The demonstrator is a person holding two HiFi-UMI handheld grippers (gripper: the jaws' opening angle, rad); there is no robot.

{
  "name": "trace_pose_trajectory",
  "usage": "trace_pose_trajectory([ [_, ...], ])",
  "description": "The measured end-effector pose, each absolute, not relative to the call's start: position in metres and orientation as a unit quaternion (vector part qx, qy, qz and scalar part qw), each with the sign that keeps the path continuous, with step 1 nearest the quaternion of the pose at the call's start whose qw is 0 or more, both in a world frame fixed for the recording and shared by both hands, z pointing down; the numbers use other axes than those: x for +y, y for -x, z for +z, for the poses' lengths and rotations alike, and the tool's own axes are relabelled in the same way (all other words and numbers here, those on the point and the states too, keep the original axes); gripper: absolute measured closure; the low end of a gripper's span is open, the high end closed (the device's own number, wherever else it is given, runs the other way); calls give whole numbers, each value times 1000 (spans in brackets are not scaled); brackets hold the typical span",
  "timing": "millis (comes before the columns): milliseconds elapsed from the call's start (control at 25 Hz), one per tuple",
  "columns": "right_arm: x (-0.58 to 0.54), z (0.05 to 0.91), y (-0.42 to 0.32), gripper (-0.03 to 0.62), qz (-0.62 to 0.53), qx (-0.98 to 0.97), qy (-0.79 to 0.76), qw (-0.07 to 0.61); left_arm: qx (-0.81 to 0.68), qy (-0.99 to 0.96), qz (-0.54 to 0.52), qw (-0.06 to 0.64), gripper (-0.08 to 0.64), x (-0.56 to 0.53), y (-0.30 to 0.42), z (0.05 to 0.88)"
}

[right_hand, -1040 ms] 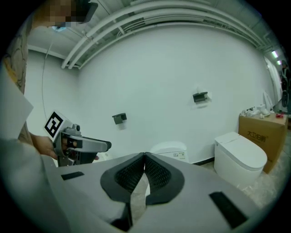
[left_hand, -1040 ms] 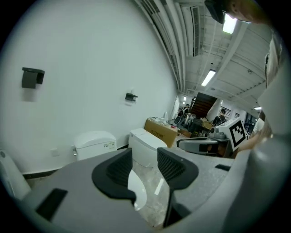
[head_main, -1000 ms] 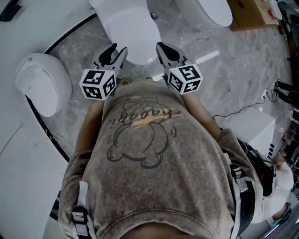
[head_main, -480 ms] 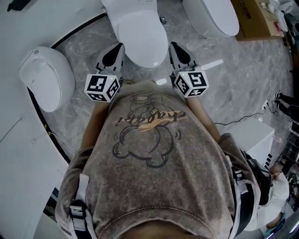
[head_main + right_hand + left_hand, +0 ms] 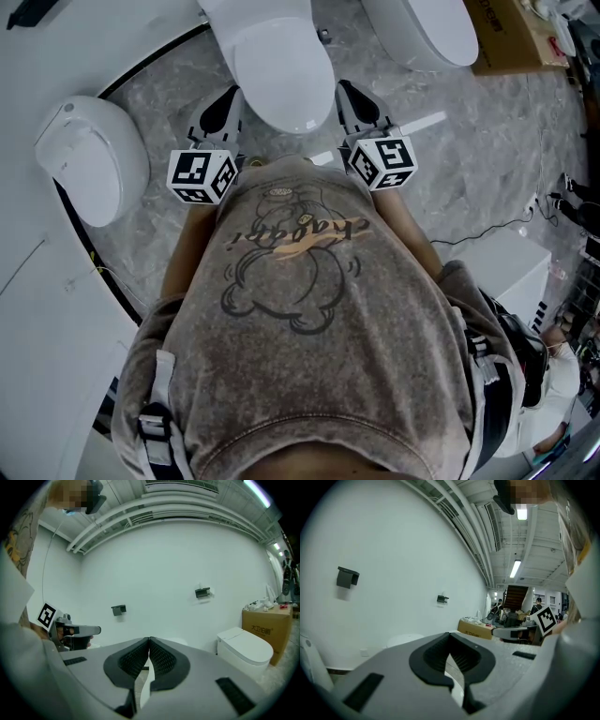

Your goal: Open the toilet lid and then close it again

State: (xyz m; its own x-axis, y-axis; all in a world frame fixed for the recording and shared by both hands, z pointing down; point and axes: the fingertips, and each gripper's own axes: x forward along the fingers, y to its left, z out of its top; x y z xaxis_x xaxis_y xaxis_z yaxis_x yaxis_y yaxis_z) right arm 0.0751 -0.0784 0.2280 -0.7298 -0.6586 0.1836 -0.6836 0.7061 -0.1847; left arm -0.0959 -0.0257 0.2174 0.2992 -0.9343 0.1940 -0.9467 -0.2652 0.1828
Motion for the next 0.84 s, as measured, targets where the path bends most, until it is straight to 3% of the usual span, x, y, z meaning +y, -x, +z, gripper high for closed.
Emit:
trace_pose_trajectory([
  [840, -68, 226, -63, 566, 118, -928, -348, 59, -600, -787, 27, 142, 551, -13, 105, 220],
])
